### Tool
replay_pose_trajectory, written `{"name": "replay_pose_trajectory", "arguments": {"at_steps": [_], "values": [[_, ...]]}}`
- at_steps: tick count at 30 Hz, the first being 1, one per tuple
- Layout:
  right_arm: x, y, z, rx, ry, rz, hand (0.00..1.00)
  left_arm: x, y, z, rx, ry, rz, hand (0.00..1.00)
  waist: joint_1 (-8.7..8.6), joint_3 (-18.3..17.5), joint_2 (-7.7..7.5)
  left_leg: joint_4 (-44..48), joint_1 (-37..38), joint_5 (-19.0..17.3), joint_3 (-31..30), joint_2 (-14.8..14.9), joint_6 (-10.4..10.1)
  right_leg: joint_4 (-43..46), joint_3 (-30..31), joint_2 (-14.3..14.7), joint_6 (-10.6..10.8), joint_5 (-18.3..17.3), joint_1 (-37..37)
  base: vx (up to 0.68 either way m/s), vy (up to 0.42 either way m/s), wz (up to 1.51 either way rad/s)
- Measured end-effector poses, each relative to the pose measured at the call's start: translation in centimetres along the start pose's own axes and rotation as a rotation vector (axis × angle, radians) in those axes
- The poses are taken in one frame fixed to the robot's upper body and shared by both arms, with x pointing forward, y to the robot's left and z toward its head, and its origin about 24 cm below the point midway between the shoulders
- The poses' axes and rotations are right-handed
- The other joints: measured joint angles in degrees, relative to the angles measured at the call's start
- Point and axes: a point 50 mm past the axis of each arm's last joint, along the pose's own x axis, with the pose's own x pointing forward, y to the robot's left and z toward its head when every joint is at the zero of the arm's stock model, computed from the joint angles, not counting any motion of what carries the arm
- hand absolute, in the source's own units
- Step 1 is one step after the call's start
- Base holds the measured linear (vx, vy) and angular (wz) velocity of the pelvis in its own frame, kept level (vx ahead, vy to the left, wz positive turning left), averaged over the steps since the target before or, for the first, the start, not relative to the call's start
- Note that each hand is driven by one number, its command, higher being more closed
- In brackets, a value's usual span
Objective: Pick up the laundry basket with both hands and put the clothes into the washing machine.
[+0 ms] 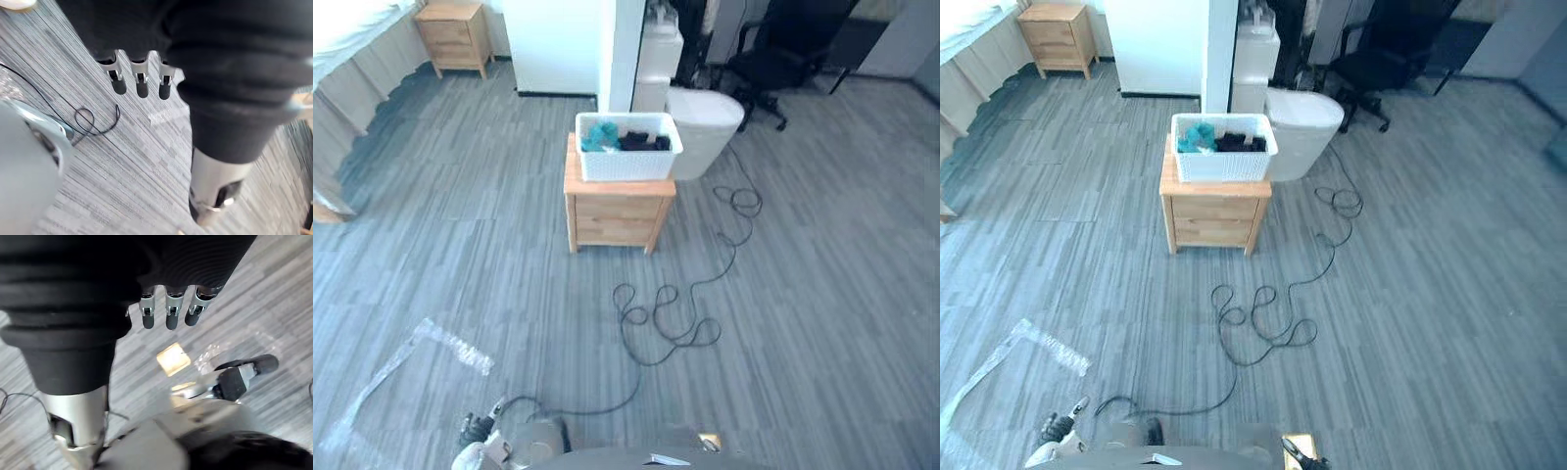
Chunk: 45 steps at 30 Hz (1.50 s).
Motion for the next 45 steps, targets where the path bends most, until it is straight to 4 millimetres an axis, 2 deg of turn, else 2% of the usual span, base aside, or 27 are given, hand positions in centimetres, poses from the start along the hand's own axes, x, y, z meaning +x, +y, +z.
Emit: {"name": "replay_pose_trajectory", "arguments": {"at_steps": [2,4,5,7,9,10,11,13,15,16,17,19,21,23,26,27,29,32,33,35,36,37,38,42,43,44,45], "values": [[0.0,0.2,-0.1,-0.016,-0.002,0.007,0.00,0.0,-0.4,-0.1,0.019,0.001,-0.015,0.00,-0.08,-0.09,0.19,-4.40,5.61,-0.08,-0.14,0.21,-0.14,0.99,-4.04,-0.05,-0.12,-1.34,-2.02,0.46,0.017,0.22],[0.1,0.5,1.0,-0.021,-0.036,0.019,0.00,0.1,-1.4,0.2,0.008,-0.007,-0.038,0.00,-0.71,0.01,0.52,-8.82,10.57,-0.12,0.33,0.94,-0.46,-5.95,-9.61,0.18,0.55,-3.43,-6.70,0.52,-0.049,0.08],[0.2,0.6,1.4,-0.035,-0.043,0.022,0.00,0.1,-1.6,0.2,0.007,-0.006,-0.043,0.00,-0.87,0.47,1.20,-10.85,13.39,-0.11,1.28,2.13,-0.81,-15.31,-13.12,1.76,0.43,-4.14,-7.91,0.63,-0.142,-0.09],[0.1,0.9,1.6,-0.067,-0.053,0.035,0.00,0.1,-1.9,0.3,0.012,-0.006,-0.052,0.00,-1.41,0.63,1.51,-12.43,15.87,-0.04,3.02,3.24,-0.93,-33.38,-16.81,4.26,0.24,-1.36,-7.70,0.51,-0.154,-0.03],[0.1,1.2,2.4,-0.095,-0.086,0.047,0.00,0.0,-2.5,0.1,0.045,-0.005,-0.070,0.00,-2.29,0.61,1.60,-14.58,18.95,-1.18,4.51,3.30,-2.77,-50.60,-16.44,5.63,0.59,6.08,-7.39,0.54,-0.253,0.14],[0.2,0.9,3.7,-0.121,-0.135,0.044,0.00,-0.1,-2.9,-0.4,0.043,0.012,-0.073,0.00,-2.61,0.74,3.06,-15.85,21.43,-1.96,5.37,4.67,-4.18,-49.58,-16.19,7.86,-2.32,11.11,-7.47,0.54,-0.245,-0.16],[0.1,0.8,4.6,-0.124,-0.171,0.040,0.00,-0.3,-3.1,-0.8,0.029,0.025,-0.073,0.00,-2.25,0.82,3.98,-15.56,22.01,-1.58,6.27,5.37,-4.17,-47.69,-15.81,8.70,-2.76,10.16,-8.09,0.47,-0.242,-0.64],[-0.6,1.7,6.1,-0.166,-0.270,0.070,0.00,-0.4,-3.1,-1.5,0.002,0.047,-0.052,0.00,-2.82,0.70,4.34,-6.25,19.49,-0.45,7.29,8.49,-3.20,-43.61,-15.75,10.17,-4.18,7.40,-8.81,0.39,-0.315,-0.71],[-1.2,2.4,7.0,-0.146,-0.339,0.079,0.00,-0.4,-3.0,-1.4,-0.033,0.047,-0.036,0.00,-3.51,0.72,5.33,11.90,12.52,2.52,4.69,14.11,-1.90,-44.37,-18.24,13.33,-4.37,4.19,-6.18,0.44,-0.397,-0.56],[-1.7,3.1,7.8,-0.151,-0.383,0.082,0.00,-0.5,-3.4,-1.5,-0.073,0.054,-0.035,0.00,-2.84,1.06,7.46,24.48,6.41,11.48,1.24,18.91,-1.07,-42.43,-20.81,14.94,-4.72,-0.20,-3.99,0.51,-0.204,-0.75],[-2.2,3.9,8.0,-0.185,-0.423,0.092,0.00,-0.3,-3.5,-0.6,-0.082,0.025,-0.043,0.00,-1.94,0.83,6.12,37.44,1.88,16.54,-0.40,21.00,-2.16,-38.21,-18.25,14.42,-5.89,-2.59,-3.14,0.53,-0.145,-0.94],[-2.5,5.3,7.9,-0.225,-0.434,0.117,0.00,-0.3,-4.0,-0.1,-0.082,0.011,-0.055,0.00,-0.41,1.53,7.19,52.71,-5.73,13.71,-4.33,22.94,-1.99,-38.68,-16.65,17.65,-6.65,-4.50,0.18,0.42,-0.120,-0.79],[-2.8,6.1,8.0,-0.242,-0.443,0.135,0.00,-0.3,-4.9,0.5,-0.043,-0.015,-0.089,0.00,-0.77,1.72,6.05,54.61,-11.58,9.80,-3.10,22.16,-1.53,-44.44,-16.44,18.51,-5.43,-3.88,5.45,0.37,-0.154,-0.10],[-2.6,6.3,7.2,-0.265,-0.412,0.143,0.00,-0.6,-6.1,1.2,-0.003,-0.054,-0.143,0.00,-0.50,1.10,4.77,48.38,-14.59,6.64,2.00,21.53,-1.33,-50.75,-16.41,18.48,-4.29,-2.24,10.36,0.35,-0.157,0.15],[-2.4,6.3,7.3,-0.302,-0.404,0.147,0.00,-1.1,-7.7,0.9,0.089,-0.064,-0.247,0.00,-0.35,1.13,4.37,22.83,-14.66,4.86,7.00,16.83,-2.29,-56.33,-16.04,18.30,-4.02,-0.71,15.03,0.33,-0.054,-0.02],[-2.2,6.5,7.4,-0.318,-0.395,0.148,0.00,-1.1,-8.0,1.1,0.097,-0.068,-0.268,0.00,0.03,1.17,4.40,6.54,-12.76,5.81,6.01,13.48,-3.99,-57.03,-14.71,18.37,-3.51,-0.78,15.43,0.34,0.062,-0.41],[-2.2,6.6,7.5,-0.330,-0.404,0.145,0.00,-1.0,-7.6,0.9,0.082,-0.062,-0.252,0.00,0.86,1.09,4.56,-3.39,-11.92,7.54,1.57,10.18,-5.25,-56.71,-12.19,18.35,-2.24,-1.44,15.33,0.29,0.122,-0.63],[-2.0,5.6,6.8,-0.321,-0.382,0.115,0.00,-1.0,-6.8,0.0,0.061,-0.027,-0.203,0.00,1.28,0.86,6.36,-3.86,-9.86,10.45,-0.74,8.66,-3.57,-53.25,-8.48,18.27,0.70,-4.49,15.43,0.26,0.267,-0.63],[-1.9,5.6,6.5,-0.305,-0.369,0.104,0.00,-0.8,-6.6,0.1,0.053,-0.022,-0.181,0.00,1.16,0.92,5.67,-2.63,-8.94,10.74,0.33,7.32,-3.72,-49.48,-6.71,16.19,1.86,-7.07,14.87,0.26,0.326,-0.47],[-1.7,5.3,5.4,-0.304,-0.329,0.082,0.00,-0.4,-5.4,0.5,0.028,-0.032,-0.127,0.00,1.69,0.71,3.02,-2.21,-6.22,5.76,4.66,4.11,-3.12,-41.49,-2.64,11.48,4.54,-9.90,12.82,0.25,0.294,-0.67],[-1.7,5.3,5.5,-0.301,-0.331,0.078,0.00,-0.3,-5.1,0.6,0.033,-0.032,-0.116,0.00,1.65,0.95,2.61,-2.05,-5.47,4.95,5.81,3.52,-2.57,-35.84,-1.22,10.14,4.17,-9.69,10.38,0.18,0.228,-0.56],[-1.7,5.5,6.2,-0.299,-0.353,0.073,0.00,-0.2,-4.6,0.6,0.052,-0.028,-0.100,0.00,0.78,1.26,2.71,-2.16,-3.64,3.67,6.25,2.55,-1.80,-25.67,-0.51,7.65,1.07,-6.65,5.59,0.22,0.217,-0.21],[-1.8,5.5,6.5,-0.284,-0.360,0.072,0.00,-0.1,-3.9,0.4,0.066,-0.013,-0.080,0.00,0.09,2.02,3.52,-2.35,-1.70,3.28,6.56,2.36,-1.16,-21.07,-1.33,6.01,1.46,-7.30,3.50,0.23,0.212,-0.10],[-1.6,5.5,6.1,-0.313,-0.345,0.077,0.00,-0.1,-2.2,-0.2,0.063,0.009,-0.020,0.00,0.08,1.58,2.86,-6.27,2.60,3.23,6.91,2.35,-1.14,-34.64,-2.55,7.50,2.57,-9.58,2.92,0.21,0.098,0.06],[-1.7,5.7,6.0,-0.326,-0.348,0.086,0.00,-0.1,-1.7,-0.3,0.065,0.011,-0.005,0.00,-0.18,1.27,2.34,-6.88,2.77,3.13,6.50,1.97,-1.62,-43.57,1.86,9.59,2.38,-6.54,3.01,0.18,-0.011,0.22],[-1.7,5.7,5.9,-0.327,-0.345,0.086,0.00,-0.1,-1.5,-0.3,0.066,0.011,0.001,0.00,-0.44,1.15,2.05,-7.03,2.83,3.04,5.98,1.64,-1.84,-45.44,2.57,9.67,0.68,-3.94,3.19,0.25,-0.070,0.37],[-1.8,5.8,5.9,-0.325,-0.346,0.088,0.00,-0.2,-1.7,-0.5,0.064,0.021,0.002,0.00,-0.80,0.95,2.36,-7.39,3.46,3.27,5.10,2.11,-2.55,-46.63,1.48,10.00,0.89,-1.79,4.42,0.18,-0.076,0.29]]}}
